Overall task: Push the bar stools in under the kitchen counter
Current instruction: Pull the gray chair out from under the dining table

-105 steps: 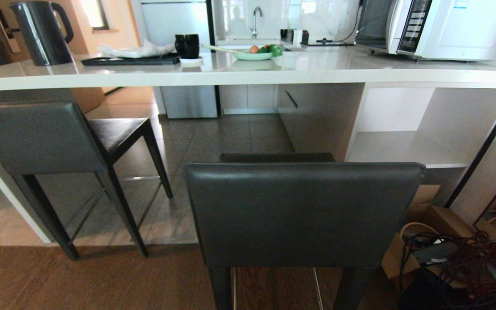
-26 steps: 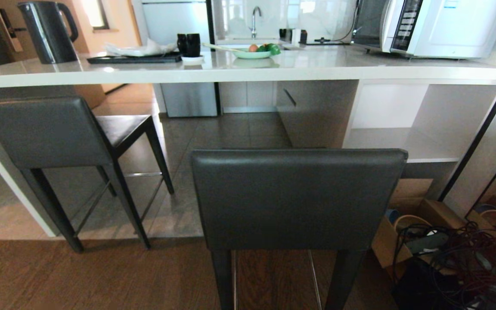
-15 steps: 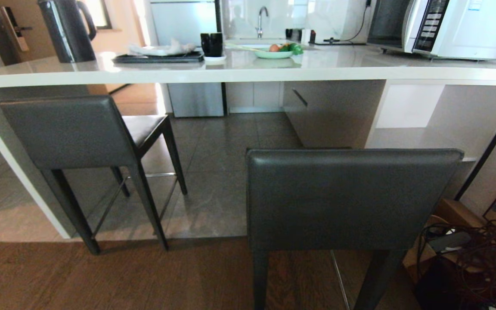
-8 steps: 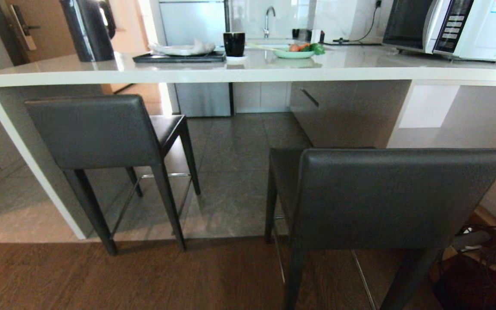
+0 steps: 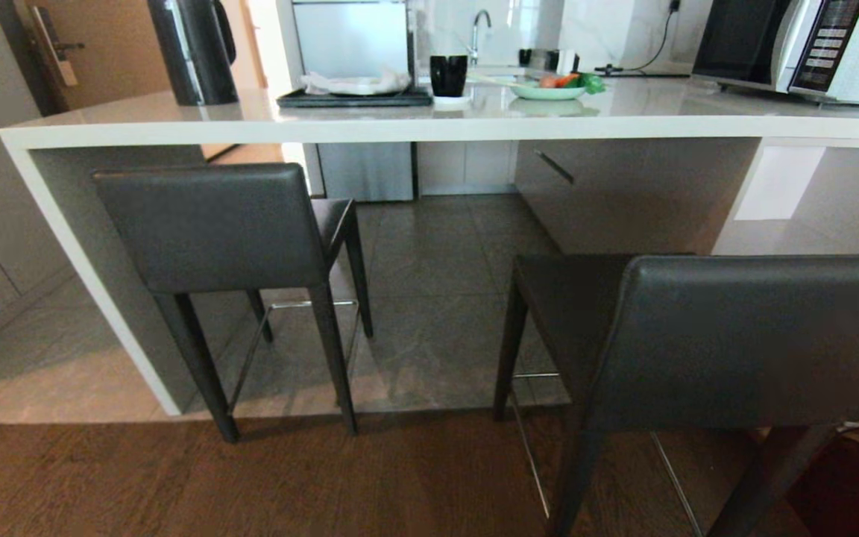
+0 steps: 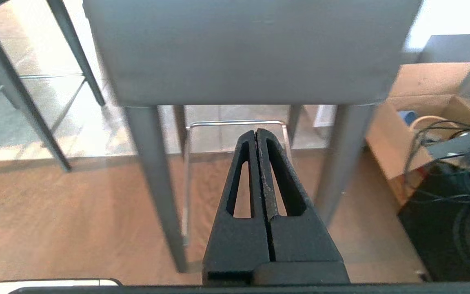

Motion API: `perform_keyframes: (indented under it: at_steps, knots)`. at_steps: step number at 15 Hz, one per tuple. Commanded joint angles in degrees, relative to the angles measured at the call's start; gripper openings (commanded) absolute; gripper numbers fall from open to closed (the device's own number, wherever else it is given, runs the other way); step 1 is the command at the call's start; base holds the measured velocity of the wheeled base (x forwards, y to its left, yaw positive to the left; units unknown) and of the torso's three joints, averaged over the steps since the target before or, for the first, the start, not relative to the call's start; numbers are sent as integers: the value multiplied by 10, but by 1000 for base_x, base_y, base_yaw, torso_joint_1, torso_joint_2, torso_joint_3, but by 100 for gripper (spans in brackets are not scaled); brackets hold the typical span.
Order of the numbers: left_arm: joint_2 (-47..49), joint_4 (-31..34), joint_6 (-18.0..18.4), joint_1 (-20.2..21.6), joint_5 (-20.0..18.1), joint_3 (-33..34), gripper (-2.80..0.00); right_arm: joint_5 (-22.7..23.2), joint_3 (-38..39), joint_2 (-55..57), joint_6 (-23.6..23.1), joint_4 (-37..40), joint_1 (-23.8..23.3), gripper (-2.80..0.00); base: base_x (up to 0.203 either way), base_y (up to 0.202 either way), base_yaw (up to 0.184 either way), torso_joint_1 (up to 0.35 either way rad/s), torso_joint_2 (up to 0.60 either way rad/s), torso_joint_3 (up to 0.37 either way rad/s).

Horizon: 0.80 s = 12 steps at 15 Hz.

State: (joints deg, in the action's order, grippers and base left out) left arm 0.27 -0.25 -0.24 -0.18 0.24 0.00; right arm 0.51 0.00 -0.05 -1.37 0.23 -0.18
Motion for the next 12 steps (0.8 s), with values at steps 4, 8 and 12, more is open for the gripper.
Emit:
perform_keyframes:
  at_steps: [4,8,12]
  knots:
    - [1,0,0,0,0,0,-280,0,0,0,0,-1,0,-280,0,196,-1,2,3,1]
    - [1,0,0,0,0,0,-280,0,0,0,0,-1,0,-280,0,199,-2,3,4,1]
    - [1,0,0,-1,0,0,-280,0,0,0,0,-1,0,-280,0,197,-1,5,2,5]
